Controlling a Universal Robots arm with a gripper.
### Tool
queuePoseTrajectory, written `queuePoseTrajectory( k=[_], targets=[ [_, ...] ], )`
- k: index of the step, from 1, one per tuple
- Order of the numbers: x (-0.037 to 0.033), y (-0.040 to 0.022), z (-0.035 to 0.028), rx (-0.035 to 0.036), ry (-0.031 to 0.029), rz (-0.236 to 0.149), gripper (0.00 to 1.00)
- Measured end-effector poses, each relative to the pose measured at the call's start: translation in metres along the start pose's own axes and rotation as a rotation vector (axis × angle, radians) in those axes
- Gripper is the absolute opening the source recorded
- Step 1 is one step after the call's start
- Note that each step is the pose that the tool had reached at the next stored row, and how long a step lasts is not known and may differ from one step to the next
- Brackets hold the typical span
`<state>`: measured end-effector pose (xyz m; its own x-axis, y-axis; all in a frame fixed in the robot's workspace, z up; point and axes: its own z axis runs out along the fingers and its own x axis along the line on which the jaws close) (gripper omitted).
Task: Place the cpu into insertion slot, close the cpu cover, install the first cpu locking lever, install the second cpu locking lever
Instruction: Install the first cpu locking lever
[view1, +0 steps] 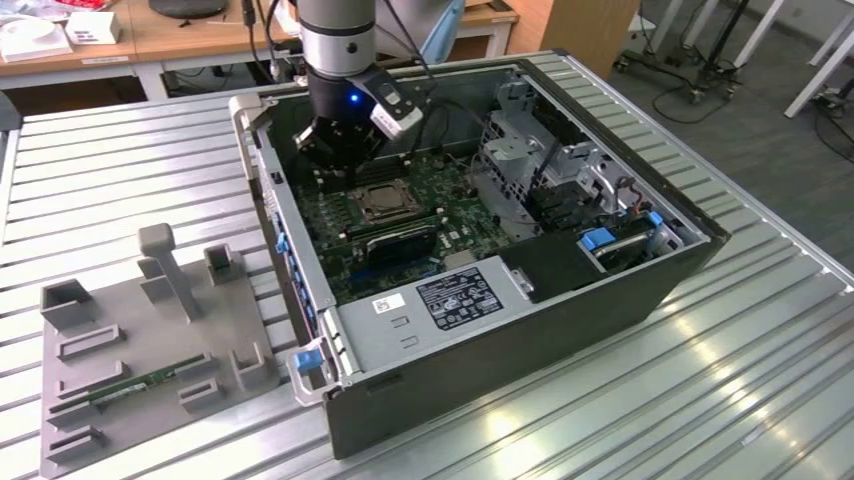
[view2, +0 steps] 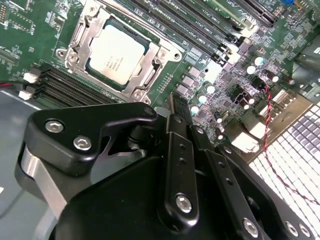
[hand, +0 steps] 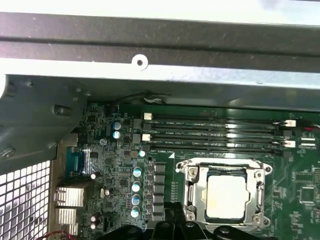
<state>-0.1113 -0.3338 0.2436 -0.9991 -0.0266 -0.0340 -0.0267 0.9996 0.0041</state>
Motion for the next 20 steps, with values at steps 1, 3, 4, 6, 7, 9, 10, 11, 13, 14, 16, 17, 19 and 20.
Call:
queuePoseTrajectory(
  k=[1, 3, 4, 6, 7, 9, 10, 11, 13, 14, 16, 17, 19, 20],
  targets=[
    [0.0000, 0.0000, 0.0000, -0.0001, -0.0003, 0.000, 0.11],
    [0.0000, 0.0000, -0.0001, -0.0001, -0.0003, 0.000, 0.11],
    [0.0000, 0.0000, -0.0001, -0.0002, -0.0004, 0.000, 0.11],
    [0.0006, 0.0000, -0.0002, -0.0171, -0.0007, 0.001, 0.11],
    [0.0011, 0.0001, -0.0001, -0.0319, -0.0012, 0.001, 0.11],
    [0.0022, 0.0001, -0.0001, -0.0638, -0.0022, 0.002, 0.11],
    [0.0031, 0.0001, -0.0002, -0.0775, -0.0023, 0.003, 0.11],
    [0.0040, 0.0001, -0.0002, -0.0874, -0.0026, 0.003, 0.11],
    [0.0057, 0.0001, -0.0002, -0.1026, -0.0031, 0.004, 0.11],
    [0.0065, 0.0002, -0.0002, -0.1065, -0.0031, 0.004, 0.11],
    [0.0078, 0.0002, -0.0002, -0.1124, -0.0033, 0.004, 0.11],
    [0.0079, 0.0002, 0.0000, -0.1128, -0.0035, 0.004, 0.11],
    [0.0080, 0.0004, 0.0002, -0.1132, -0.0033, 0.004, 0.11],
    [0.0081, 0.0007, 0.0005, -0.1139, -0.0034, 0.004, 0.11]
  ],
)
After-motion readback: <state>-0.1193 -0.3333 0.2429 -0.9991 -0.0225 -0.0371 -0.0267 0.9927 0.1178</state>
